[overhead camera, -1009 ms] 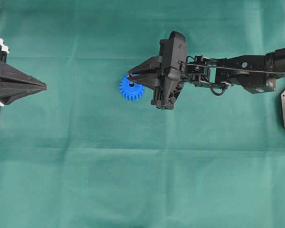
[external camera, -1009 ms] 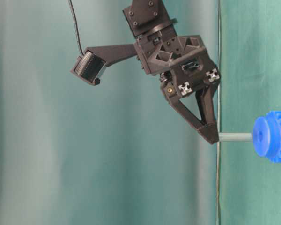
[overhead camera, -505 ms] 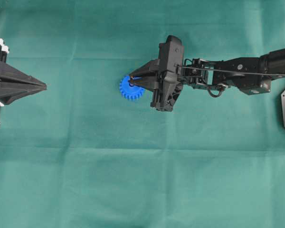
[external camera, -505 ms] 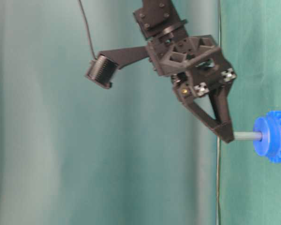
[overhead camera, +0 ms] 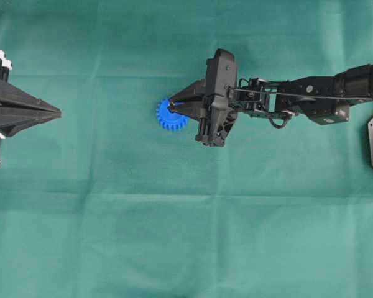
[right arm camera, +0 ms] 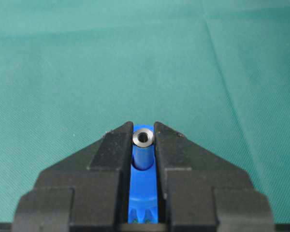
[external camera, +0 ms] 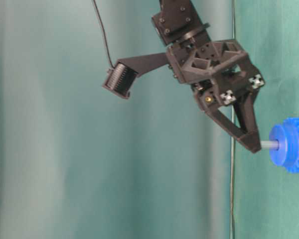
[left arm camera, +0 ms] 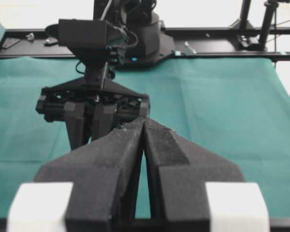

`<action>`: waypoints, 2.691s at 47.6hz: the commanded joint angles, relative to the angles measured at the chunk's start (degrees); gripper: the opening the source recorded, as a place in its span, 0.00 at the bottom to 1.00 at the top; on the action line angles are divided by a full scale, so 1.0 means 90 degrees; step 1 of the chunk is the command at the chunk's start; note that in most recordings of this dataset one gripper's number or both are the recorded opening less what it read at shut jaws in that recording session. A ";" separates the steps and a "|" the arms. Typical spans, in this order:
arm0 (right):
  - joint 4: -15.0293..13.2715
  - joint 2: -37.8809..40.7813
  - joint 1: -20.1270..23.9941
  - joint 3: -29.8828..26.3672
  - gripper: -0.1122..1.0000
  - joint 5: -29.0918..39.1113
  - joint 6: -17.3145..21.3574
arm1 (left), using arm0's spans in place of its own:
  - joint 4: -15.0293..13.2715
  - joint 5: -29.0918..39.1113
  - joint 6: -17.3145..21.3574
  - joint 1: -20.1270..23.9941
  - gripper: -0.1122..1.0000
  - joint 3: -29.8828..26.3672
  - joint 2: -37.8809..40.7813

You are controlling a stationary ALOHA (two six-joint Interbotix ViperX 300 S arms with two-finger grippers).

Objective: Insert the shaft placed at a random location into the center hole of the small gear at another random location.
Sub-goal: 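Lower the shaft into the gear's center hole with the right gripper, then open the right gripper and withdraw it right away from the gear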

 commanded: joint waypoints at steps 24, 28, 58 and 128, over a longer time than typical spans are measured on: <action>0.0020 0.0088 0.0000 -0.0156 0.22 -0.0068 -0.0088 | 0.0010 -0.0049 0.0010 0.0039 0.10 -0.0107 0.0049; 0.0020 0.0088 0.0010 -0.0156 0.22 -0.0039 -0.0088 | 0.0010 -0.0049 0.0010 0.0039 0.10 -0.0107 0.0049; 0.0039 0.0117 -0.0020 -0.0146 0.22 -0.0029 -0.0010 | 0.0010 -0.0039 0.0000 0.0039 0.10 -0.0107 0.0049; 0.0029 -0.1006 -0.0039 -0.0088 0.77 0.0596 -0.0020 | 0.0020 0.0000 0.0000 0.0049 0.10 -0.0107 0.0049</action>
